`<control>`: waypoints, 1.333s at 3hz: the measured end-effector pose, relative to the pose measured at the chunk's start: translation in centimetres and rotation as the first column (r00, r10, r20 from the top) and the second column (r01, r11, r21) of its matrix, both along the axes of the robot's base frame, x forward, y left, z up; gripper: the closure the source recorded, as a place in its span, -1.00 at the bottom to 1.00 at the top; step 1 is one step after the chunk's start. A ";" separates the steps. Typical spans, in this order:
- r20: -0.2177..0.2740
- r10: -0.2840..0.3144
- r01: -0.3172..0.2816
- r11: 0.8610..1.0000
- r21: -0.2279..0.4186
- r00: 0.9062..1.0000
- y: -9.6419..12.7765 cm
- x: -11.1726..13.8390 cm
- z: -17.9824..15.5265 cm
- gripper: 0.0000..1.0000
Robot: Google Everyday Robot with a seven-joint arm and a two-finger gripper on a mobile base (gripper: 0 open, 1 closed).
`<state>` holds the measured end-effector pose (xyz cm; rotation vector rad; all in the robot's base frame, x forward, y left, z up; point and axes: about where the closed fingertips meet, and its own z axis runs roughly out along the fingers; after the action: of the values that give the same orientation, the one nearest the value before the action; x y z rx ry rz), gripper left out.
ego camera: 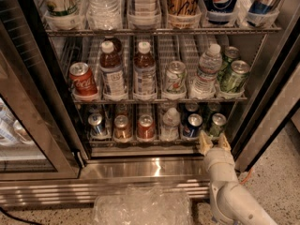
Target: Pick green can from bottom shelf of fridge
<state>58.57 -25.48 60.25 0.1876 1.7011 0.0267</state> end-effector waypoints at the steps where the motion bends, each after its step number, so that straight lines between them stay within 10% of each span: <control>1: 0.017 0.000 0.000 1.000 -0.017 1.000 -0.6 1.4 0.2 -0.14; 4: -0.015 0.010 -0.011 0.999 -0.047 1.000 -1.7 5.3 -1.5 -0.20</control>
Offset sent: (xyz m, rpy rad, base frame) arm 0.0405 -0.0120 -0.0092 -0.0282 -0.0034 0.0106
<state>63.87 -27.16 58.79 0.1442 1.7157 -0.0073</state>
